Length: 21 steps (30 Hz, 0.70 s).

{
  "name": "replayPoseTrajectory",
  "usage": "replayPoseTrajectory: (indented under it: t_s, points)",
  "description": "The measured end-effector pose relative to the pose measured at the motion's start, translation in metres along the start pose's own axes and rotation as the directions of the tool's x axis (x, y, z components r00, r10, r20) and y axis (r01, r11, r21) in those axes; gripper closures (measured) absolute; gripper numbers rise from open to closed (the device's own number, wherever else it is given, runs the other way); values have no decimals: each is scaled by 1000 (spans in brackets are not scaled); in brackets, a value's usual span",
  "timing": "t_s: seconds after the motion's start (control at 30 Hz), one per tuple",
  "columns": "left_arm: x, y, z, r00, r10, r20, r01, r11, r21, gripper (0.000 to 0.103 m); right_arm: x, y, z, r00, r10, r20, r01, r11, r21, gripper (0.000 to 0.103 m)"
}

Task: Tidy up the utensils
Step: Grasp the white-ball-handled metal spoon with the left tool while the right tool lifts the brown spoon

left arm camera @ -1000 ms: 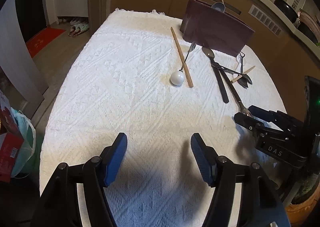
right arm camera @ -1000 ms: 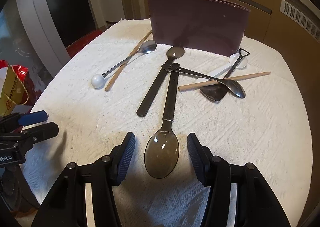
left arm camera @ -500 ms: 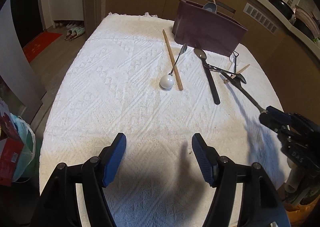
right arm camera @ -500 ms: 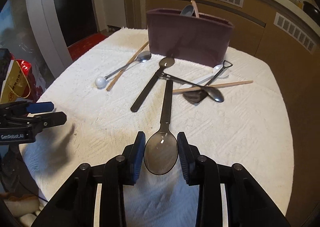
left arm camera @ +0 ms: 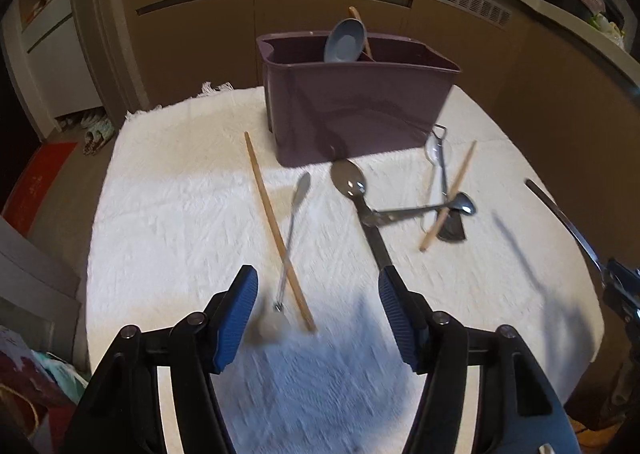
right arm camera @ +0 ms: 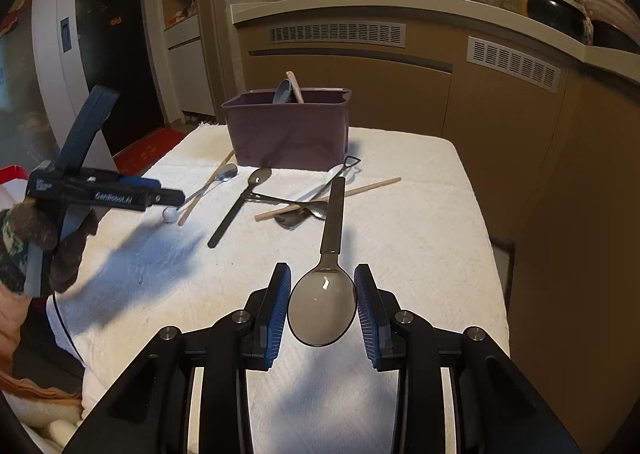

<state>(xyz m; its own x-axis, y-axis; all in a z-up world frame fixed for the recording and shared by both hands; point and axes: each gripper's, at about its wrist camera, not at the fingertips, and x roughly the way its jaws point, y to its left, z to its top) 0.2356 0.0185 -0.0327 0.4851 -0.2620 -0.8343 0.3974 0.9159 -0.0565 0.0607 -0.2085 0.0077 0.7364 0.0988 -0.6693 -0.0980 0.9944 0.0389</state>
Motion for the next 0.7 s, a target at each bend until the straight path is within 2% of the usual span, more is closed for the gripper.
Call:
replayPoseTrajectory:
  t_s: [0.1, 0.2, 0.27, 0.37, 0.47, 0.53, 0.6, 0.7]
  points:
    - [23, 0, 26, 999, 33, -30, -31, 998, 57, 48, 7, -8, -6, 1000, 11, -7, -10, 1000, 19, 69]
    - [46, -10, 44, 995, 70, -72, -59, 988, 144, 56, 19, -12, -10, 999, 23, -27, -22, 999, 34, 69]
    - [62, -16, 51, 987, 129, -95, -109, 975, 192, 62, 27, -15, -11, 999, 33, -39, -32, 999, 44, 69]
    - [82, -17, 54, 977, 161, -143, -128, 968, 218, 68, 39, -20, -14, 997, 51, -55, -48, 997, 60, 69]
    - [94, -12, 56, 975, 146, -167, -112, 974, 199, 80, 49, -23, -17, 995, 66, -72, -61, 995, 73, 69]
    - [96, -9, 56, 980, 121, -159, -93, 980, 177, 96, 55, -25, -18, 994, 72, -85, -65, 995, 80, 69]
    - [94, -11, 51, 982, 137, -132, -112, 977, 182, 101, 60, -26, -18, 993, 75, -95, -67, 994, 83, 69]
    - [75, -17, 39, 989, 124, -81, -108, 978, 178, 101, 66, -25, -19, 991, 74, -115, -65, 995, 81, 69]
